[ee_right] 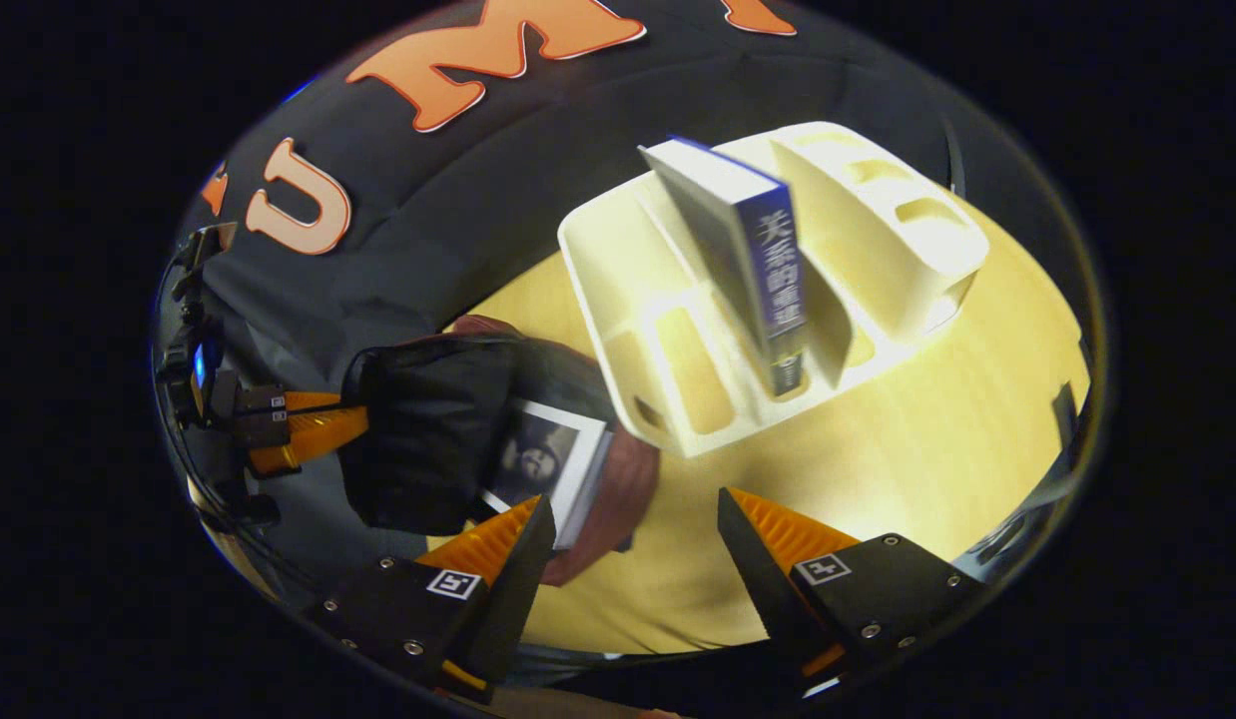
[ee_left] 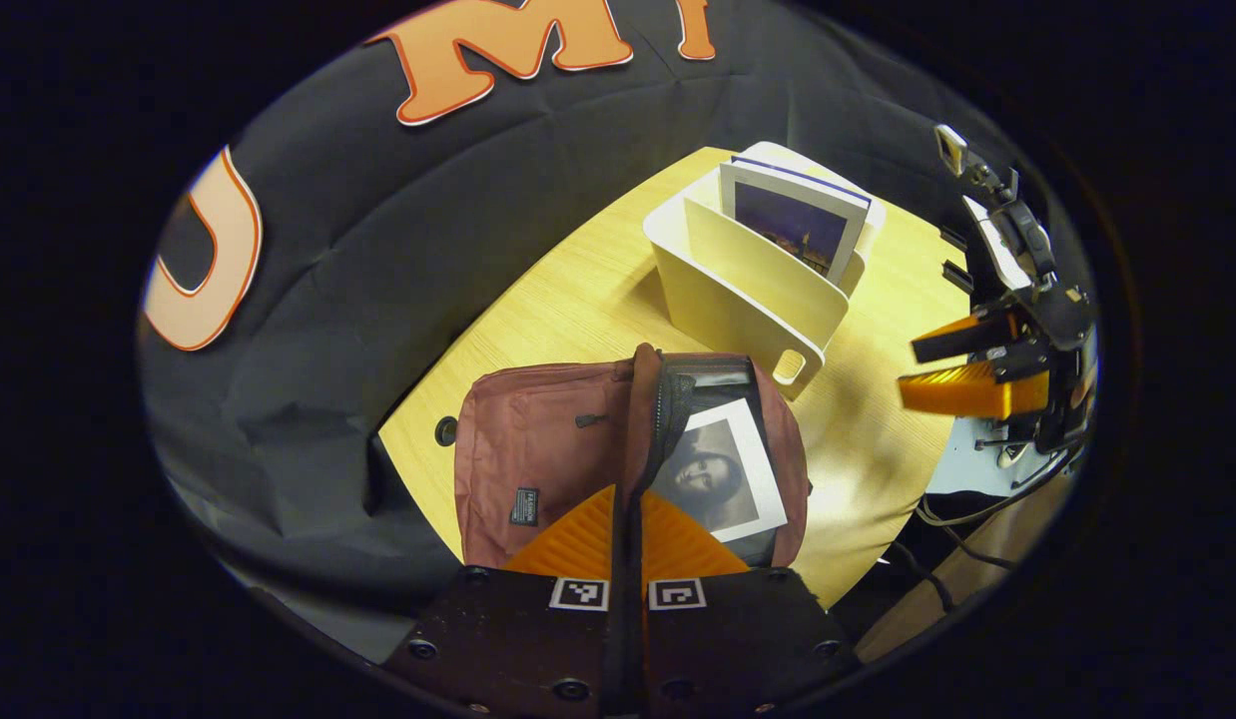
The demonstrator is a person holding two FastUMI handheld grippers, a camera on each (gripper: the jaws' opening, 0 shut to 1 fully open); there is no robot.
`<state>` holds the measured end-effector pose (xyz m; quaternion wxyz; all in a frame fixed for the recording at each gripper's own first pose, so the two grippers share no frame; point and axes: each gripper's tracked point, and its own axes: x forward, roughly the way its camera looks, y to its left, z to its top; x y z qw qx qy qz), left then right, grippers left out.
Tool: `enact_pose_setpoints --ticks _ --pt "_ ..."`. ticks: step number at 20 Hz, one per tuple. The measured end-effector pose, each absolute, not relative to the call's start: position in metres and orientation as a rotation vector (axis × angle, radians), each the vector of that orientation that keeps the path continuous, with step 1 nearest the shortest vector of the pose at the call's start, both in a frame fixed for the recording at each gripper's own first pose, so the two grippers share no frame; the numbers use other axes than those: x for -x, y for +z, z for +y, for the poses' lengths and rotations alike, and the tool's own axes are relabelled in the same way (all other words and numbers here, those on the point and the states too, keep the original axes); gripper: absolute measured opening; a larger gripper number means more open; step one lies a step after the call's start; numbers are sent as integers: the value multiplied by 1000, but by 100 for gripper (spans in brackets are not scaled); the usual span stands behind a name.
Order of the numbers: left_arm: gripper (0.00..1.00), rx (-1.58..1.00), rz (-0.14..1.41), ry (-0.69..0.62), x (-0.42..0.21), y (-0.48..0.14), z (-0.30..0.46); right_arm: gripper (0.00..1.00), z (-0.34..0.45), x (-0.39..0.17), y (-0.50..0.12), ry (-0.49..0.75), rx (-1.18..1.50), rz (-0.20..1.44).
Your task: Open the schoolbag, grab two books from the bookshelf and put them into the schoolbag.
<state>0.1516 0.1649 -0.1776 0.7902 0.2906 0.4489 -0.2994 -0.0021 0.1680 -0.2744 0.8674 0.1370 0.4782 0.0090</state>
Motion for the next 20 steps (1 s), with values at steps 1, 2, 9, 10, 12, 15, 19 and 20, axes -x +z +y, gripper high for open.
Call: enact_pose_setpoints --ticks 1,2,9,10,12,15,19,20 --pt "1 -626 968 -648 -151 -178 165 98 151 5 -266 4 -227 997" --pt "1 -631 969 -653 -149 -179 164 98 137 7 -255 -9 -171 994" --pt "1 -669 965 -674 -145 -186 164 98 97 -29 -160 8 75 970" --pt "1 -674 964 -676 -146 -186 165 98 100 -36 -150 26 80 976" --pt "1 -685 971 -684 -143 -187 168 98 97 -56 -133 45 133 984" --pt "1 -690 977 -691 -141 -189 168 98 103 -90 -122 77 154 1023" --pt "1 -691 975 -682 -145 -190 171 98 101 -138 -130 70 184 1094" --pt "1 -694 977 -681 -146 -190 172 99 99 -151 -136 59 190 1115"
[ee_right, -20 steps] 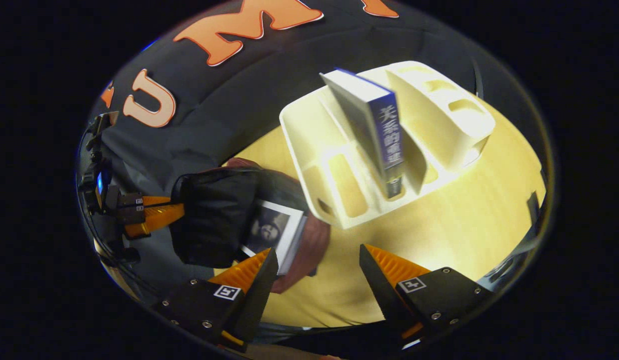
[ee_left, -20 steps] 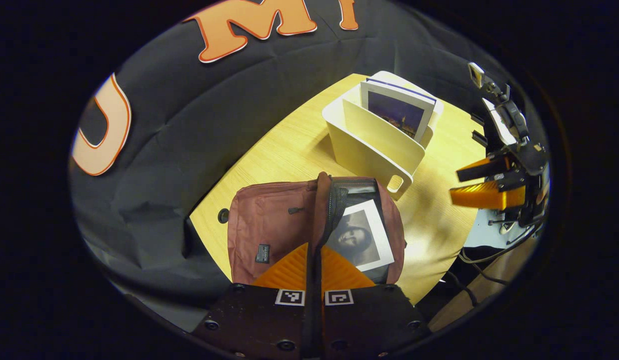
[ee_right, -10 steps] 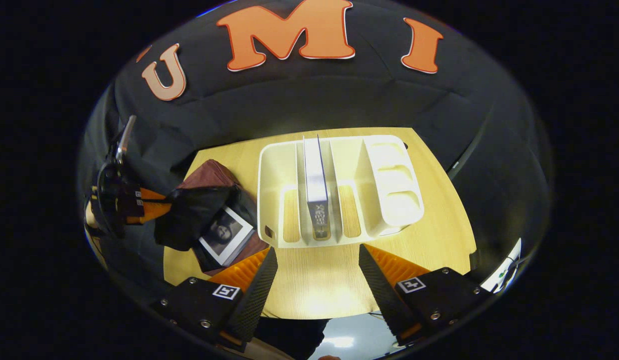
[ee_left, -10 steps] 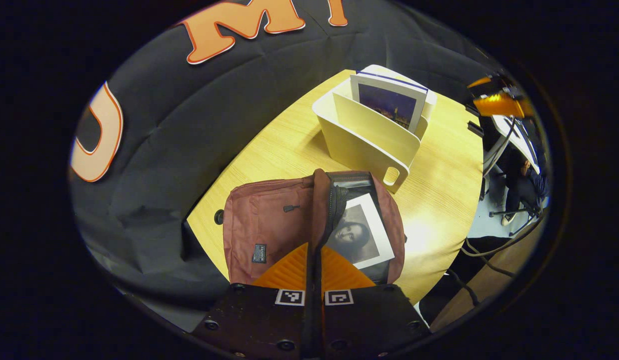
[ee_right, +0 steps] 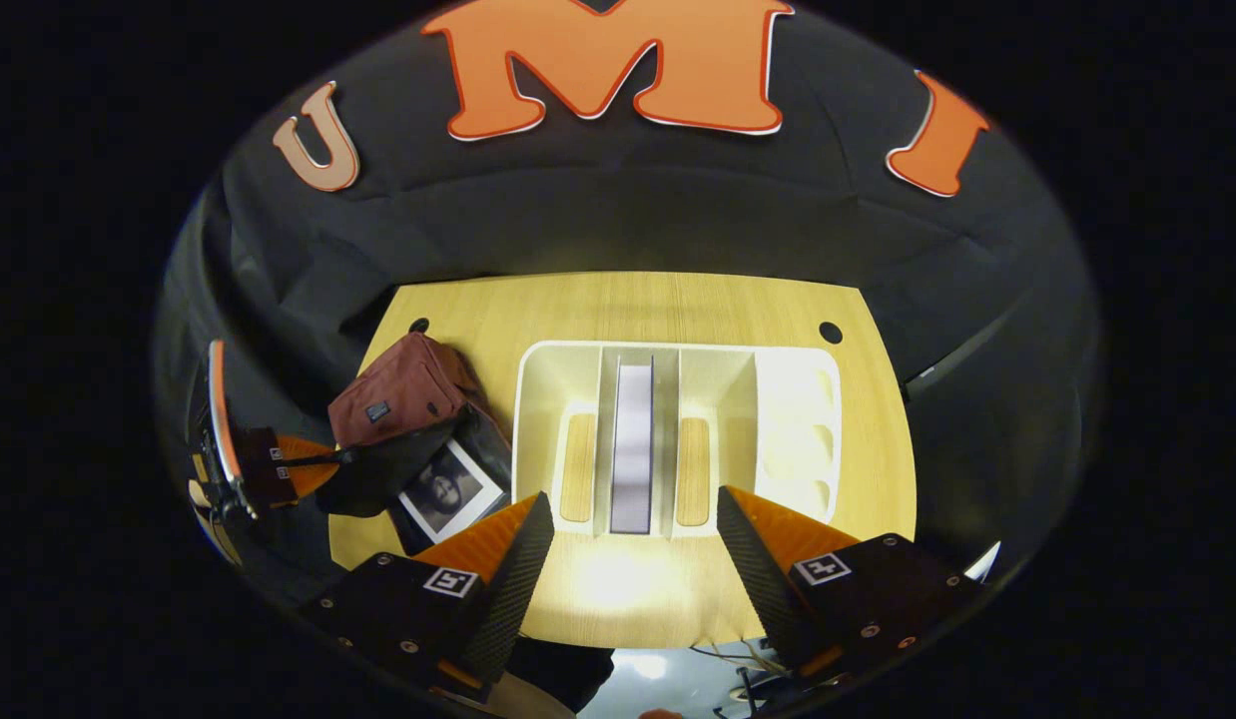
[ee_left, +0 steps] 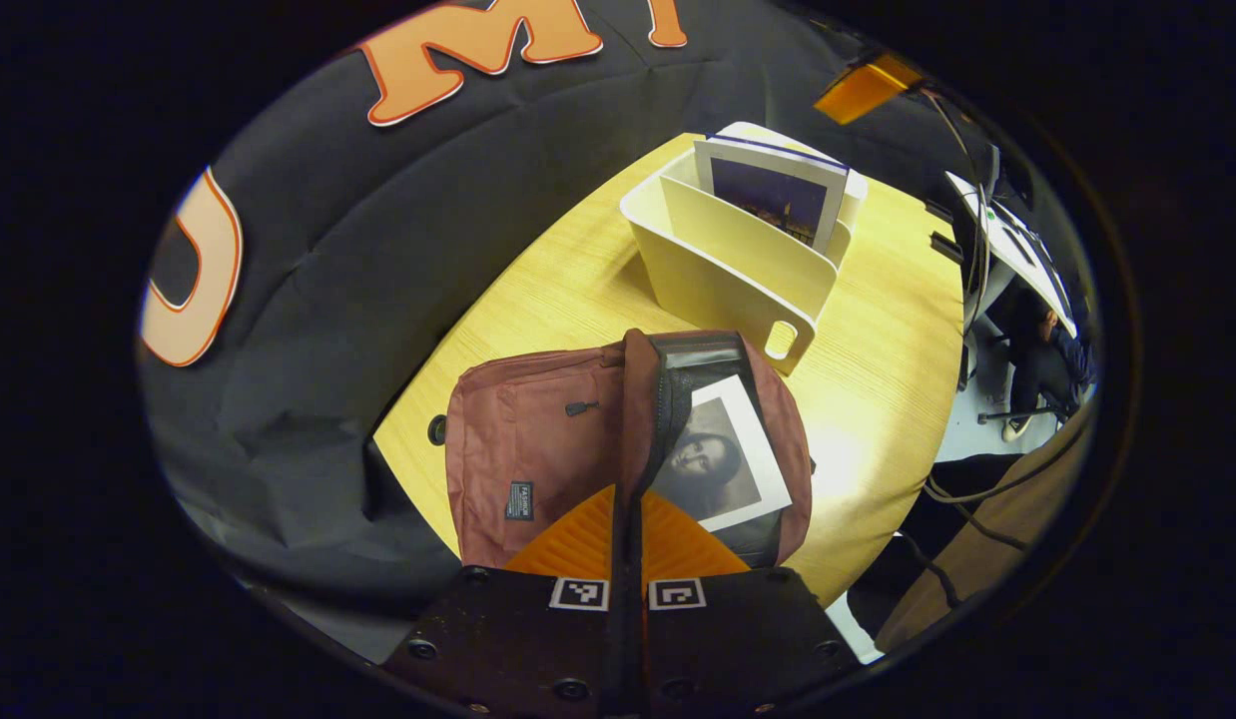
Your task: Open the schoolbag, grab two books from the bookshelf and put them into the schoolbag.
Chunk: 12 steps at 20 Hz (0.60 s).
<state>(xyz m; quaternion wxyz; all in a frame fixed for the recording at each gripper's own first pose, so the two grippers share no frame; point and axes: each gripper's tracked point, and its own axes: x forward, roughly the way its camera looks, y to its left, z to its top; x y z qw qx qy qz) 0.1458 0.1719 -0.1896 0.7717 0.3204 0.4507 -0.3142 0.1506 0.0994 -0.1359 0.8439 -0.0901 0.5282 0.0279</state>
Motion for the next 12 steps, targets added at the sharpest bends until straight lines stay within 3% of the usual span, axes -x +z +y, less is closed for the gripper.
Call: enact_pose_setpoints --ticks 5,12 --pt "1 -712 991 -682 -149 -191 173 99 87 -186 -181 15 196 1279" --pt "1 -708 1009 -675 -152 -196 177 99 97 -195 -226 15 168 1422"
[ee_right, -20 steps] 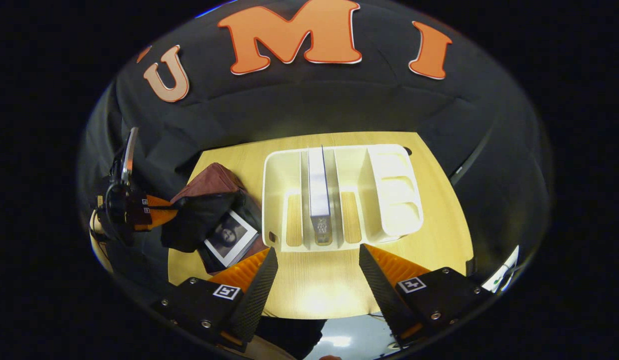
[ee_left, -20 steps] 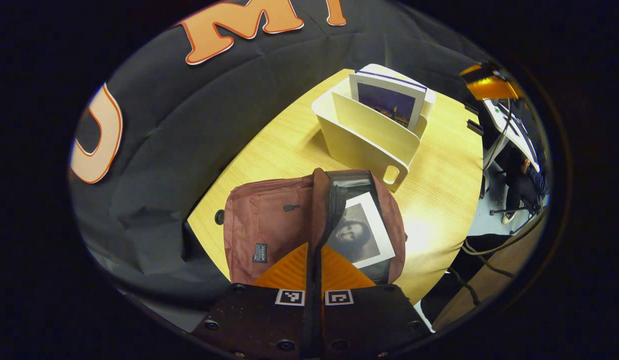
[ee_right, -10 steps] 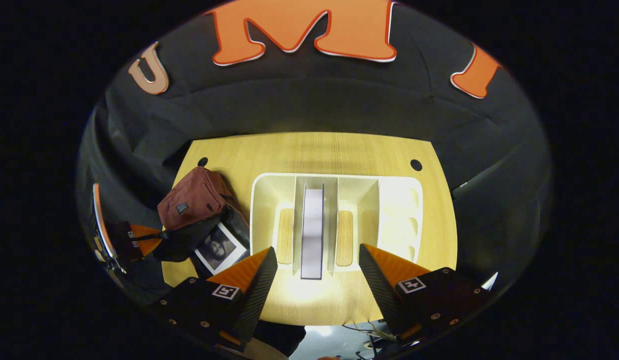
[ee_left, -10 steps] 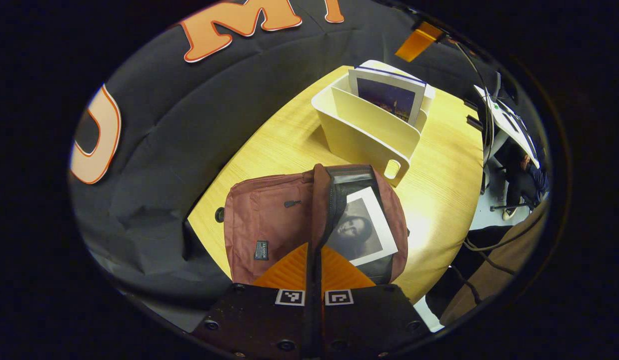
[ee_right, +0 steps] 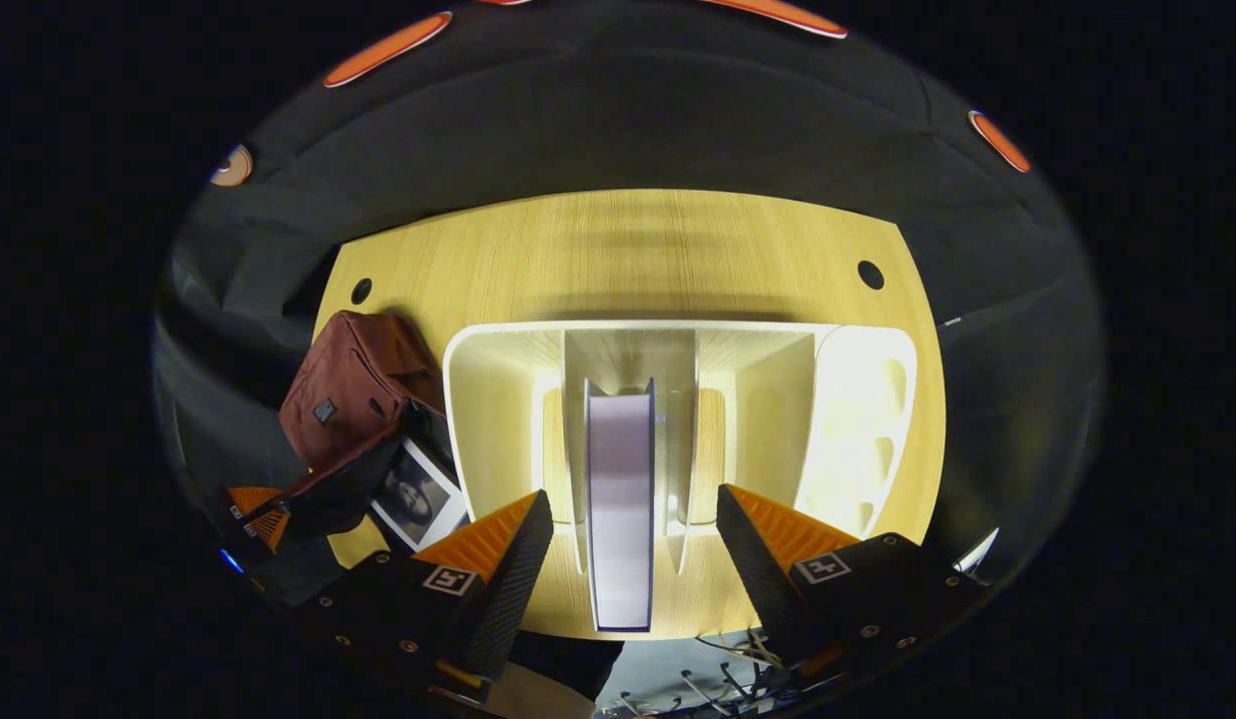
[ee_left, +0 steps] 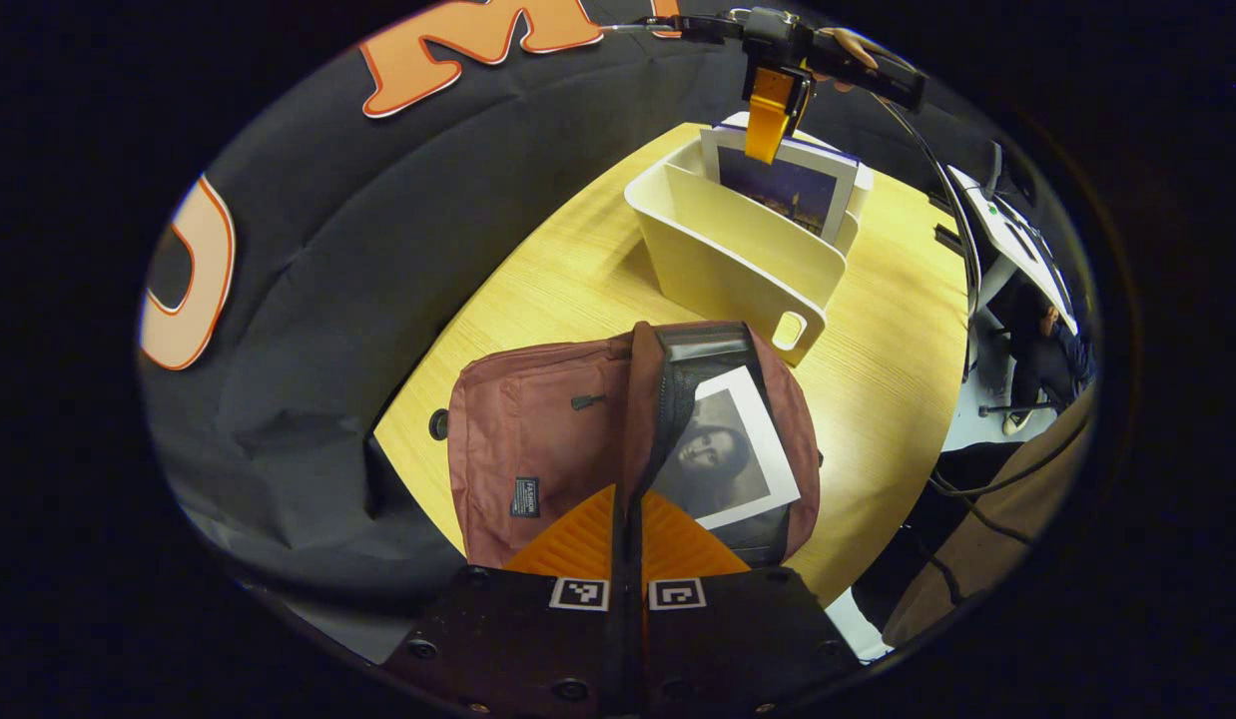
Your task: Open the schoolbag, grab two books from the bookshelf and put them into the schoolbag.
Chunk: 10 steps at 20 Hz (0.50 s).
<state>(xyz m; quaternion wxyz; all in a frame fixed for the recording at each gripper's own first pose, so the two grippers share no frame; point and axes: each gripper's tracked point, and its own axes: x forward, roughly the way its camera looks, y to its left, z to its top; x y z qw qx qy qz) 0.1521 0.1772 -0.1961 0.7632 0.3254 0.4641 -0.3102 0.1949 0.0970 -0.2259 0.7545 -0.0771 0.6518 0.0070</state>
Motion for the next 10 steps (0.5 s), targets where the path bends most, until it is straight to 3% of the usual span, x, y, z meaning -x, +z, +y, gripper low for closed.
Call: enact_pose_setpoints --ticks 2,5,7,8,10 --pt "1 -709 1011 -671 -153 -197 179 97 99 -194 -234 10 175 1445" --pt "1 -707 1014 -669 -153 -197 180 83 100 -193 -243 4 176 1465" --pt "1 -703 1018 -668 -153 -199 181 70 95 -191 -249 -6 189 1476" --pt "1 -703 1019 -664 -154 -199 182 54 95 -190 -250 -14 177 1483" --pt "1 -701 1023 -658 -155 -201 183 38 94 -191 -255 -26 161 1480"
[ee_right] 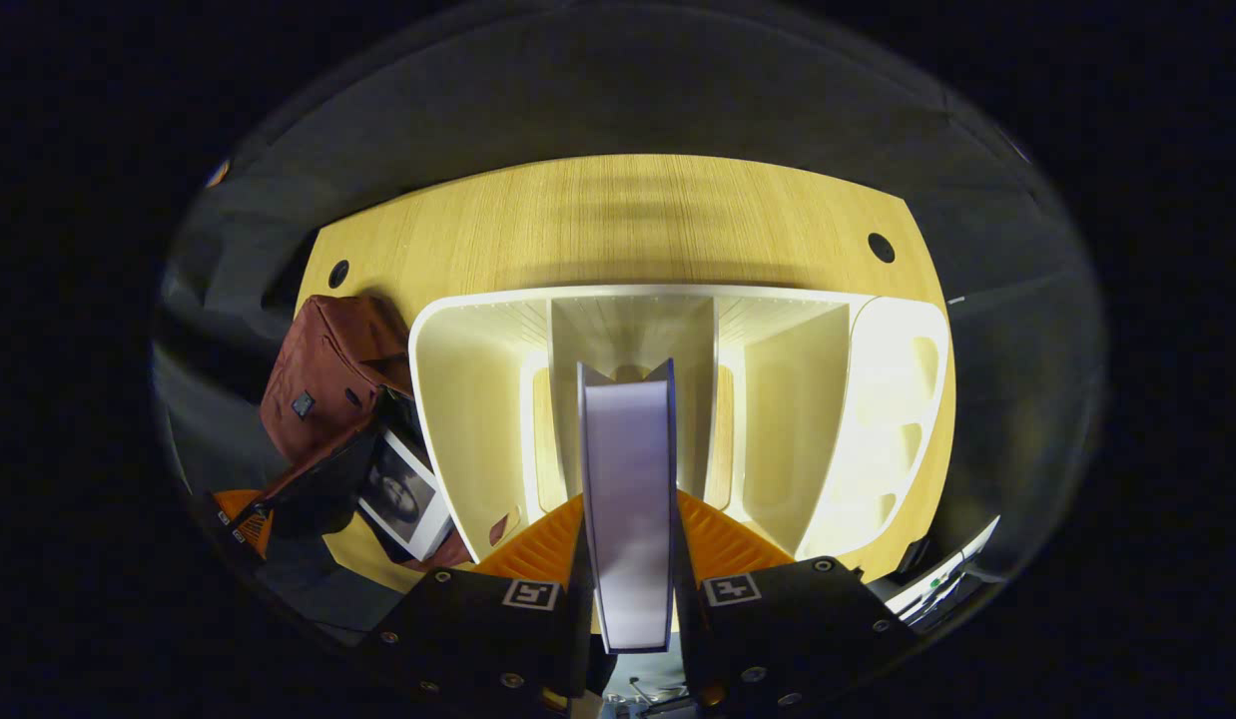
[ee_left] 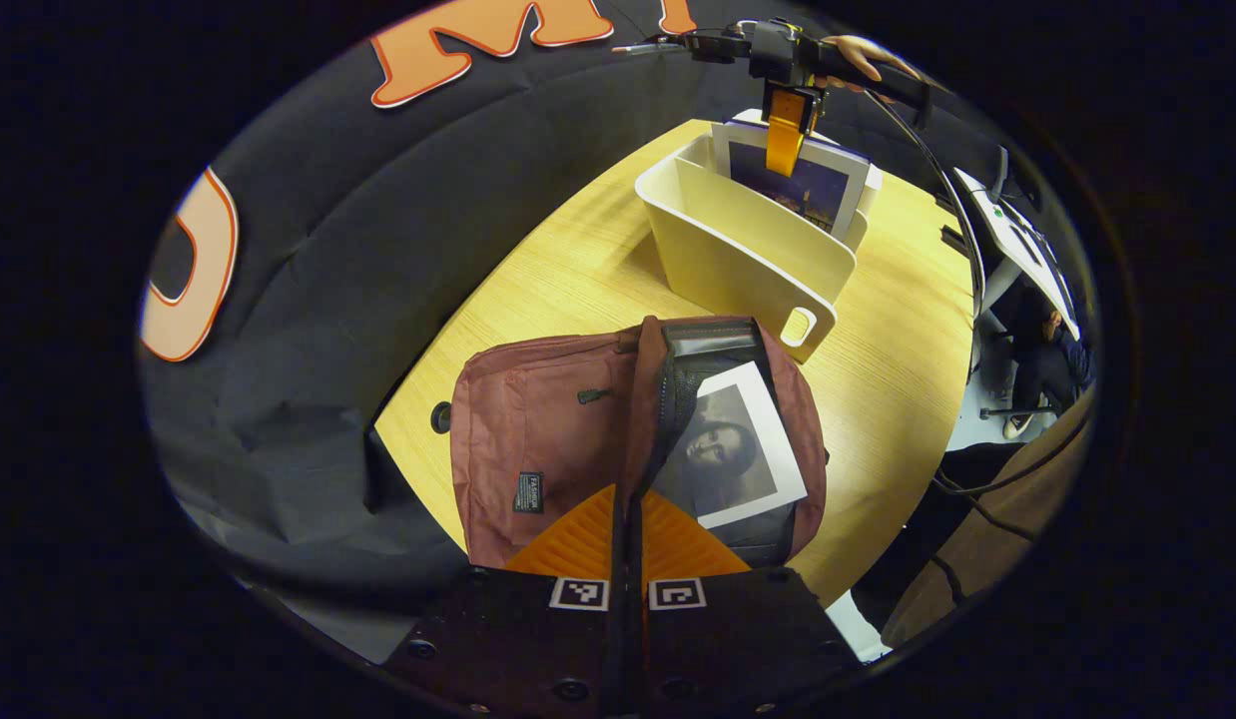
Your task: Open the schoolbag, grab two books from the bookshelf and put them into the schoolbag.
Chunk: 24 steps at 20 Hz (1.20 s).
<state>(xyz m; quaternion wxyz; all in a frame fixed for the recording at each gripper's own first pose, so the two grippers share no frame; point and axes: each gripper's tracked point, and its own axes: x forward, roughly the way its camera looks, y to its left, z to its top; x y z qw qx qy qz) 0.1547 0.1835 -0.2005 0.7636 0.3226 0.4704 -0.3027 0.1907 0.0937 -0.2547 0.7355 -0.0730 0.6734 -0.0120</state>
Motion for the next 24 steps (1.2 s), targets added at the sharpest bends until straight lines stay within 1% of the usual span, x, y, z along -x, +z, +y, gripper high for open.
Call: enact_pose_setpoints --ticks 1,2,4,6,8,11,16,19,20,21,24 --pt "1 -700 1023 -657 -155 -201 183 27 95 -190 -251 -32 163 1479" --pt "1 -699 1023 -658 -154 -200 182 35 96 -190 -252 -38 164 1475" --pt "1 -699 1024 -654 -153 -200 181 33 97 -191 -250 -55 157 1465" --pt "1 -699 1022 -650 -152 -199 183 31 102 -191 -241 -38 121 1456" --pt "1 -700 1021 -649 -150 -198 183 31 106 -187 -221 -23 102 1434" --pt "1 -696 1021 -639 -151 -198 186 31 97 -187 -189 -31 138 1379" --pt "1 -680 1015 -622 -151 -202 187 31 90 -177 -120 -34 124 1267" --pt "1 -688 1003 -603 -155 -202 191 30 89 -162 -82 -44 21 1168" --pt "1 -688 996 -594 -156 -201 192 39 87 -155 -71 -38 -21 1137" --pt "1 -685 993 -584 -157 -201 192 29 87 -147 -61 -23 -64 1109" --pt "1 -689 992 -586 -157 -202 191 29 104 -111 -49 55 -271 1048"
